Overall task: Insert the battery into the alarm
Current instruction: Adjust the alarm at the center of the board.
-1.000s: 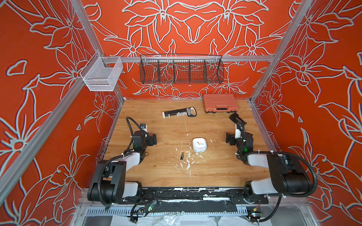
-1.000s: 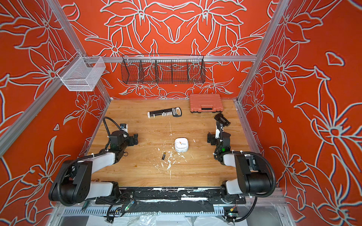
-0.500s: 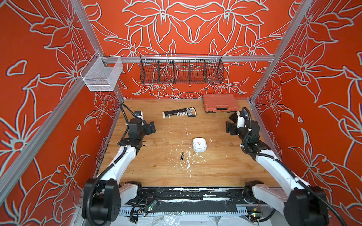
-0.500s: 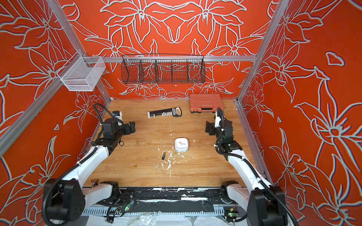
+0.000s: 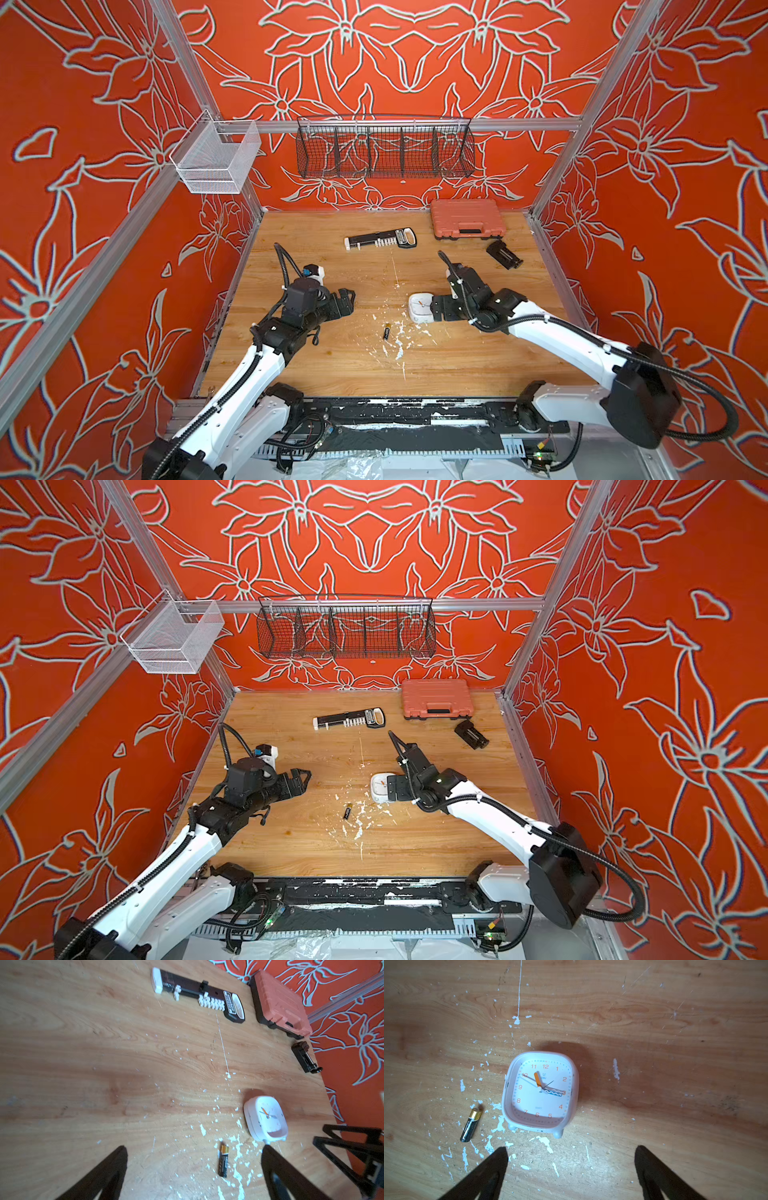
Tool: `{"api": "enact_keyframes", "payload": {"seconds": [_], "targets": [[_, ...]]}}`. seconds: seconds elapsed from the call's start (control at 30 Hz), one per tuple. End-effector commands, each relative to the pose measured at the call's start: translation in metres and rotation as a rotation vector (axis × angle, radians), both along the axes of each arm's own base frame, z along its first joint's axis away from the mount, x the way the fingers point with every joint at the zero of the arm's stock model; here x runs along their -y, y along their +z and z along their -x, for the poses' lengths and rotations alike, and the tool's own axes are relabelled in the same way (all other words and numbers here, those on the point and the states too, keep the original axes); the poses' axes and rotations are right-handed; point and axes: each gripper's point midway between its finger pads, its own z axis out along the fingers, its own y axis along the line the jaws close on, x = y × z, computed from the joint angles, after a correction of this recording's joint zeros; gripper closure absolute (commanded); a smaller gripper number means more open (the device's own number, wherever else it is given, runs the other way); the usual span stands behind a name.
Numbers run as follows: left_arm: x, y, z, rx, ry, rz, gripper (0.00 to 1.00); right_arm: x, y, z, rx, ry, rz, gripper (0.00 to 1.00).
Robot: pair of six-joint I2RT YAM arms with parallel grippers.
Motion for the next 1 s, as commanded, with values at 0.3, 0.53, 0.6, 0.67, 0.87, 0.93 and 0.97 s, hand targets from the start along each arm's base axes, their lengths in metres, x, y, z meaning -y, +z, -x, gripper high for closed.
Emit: {"api": "enact_keyframes", "payload": {"seconds": [0.3, 0.53, 0.6, 0.67, 0.87, 0.93, 0.97], "targets": [[0.116, -0.016, 0.000, -0.259, -0.272, 0.316, 0.01, -0.002, -0.008, -0.012, -0.070, -0.088, -0.118, 0.16], [0.168, -0.034, -0.022, -0.364, -0.380, 0.379, 0.00, 0.002, -0.011, -0.021, -0.112, -0.079, -0.203, 0.35], [0.177, -0.039, -0.027, -0.390, -0.397, 0.405, 0.00, -0.003, -0.015, -0.023, -0.133, -0.063, -0.226, 0.39], [0.185, -0.045, -0.032, -0.414, -0.404, 0.430, 0.01, -0.007, -0.020, -0.024, -0.163, -0.047, -0.223, 0.42], [0.197, -0.062, -0.035, -0.491, -0.420, 0.482, 0.06, -0.011, -0.033, -0.029, -0.192, -0.049, -0.229, 0.47], [0.199, -0.066, -0.036, -0.506, -0.417, 0.490, 0.06, -0.012, -0.037, -0.030, -0.202, -0.051, -0.227, 0.49], [0.199, -0.068, -0.036, -0.516, -0.411, 0.491, 0.07, -0.012, -0.039, -0.031, -0.204, -0.053, -0.229, 0.50]]}}
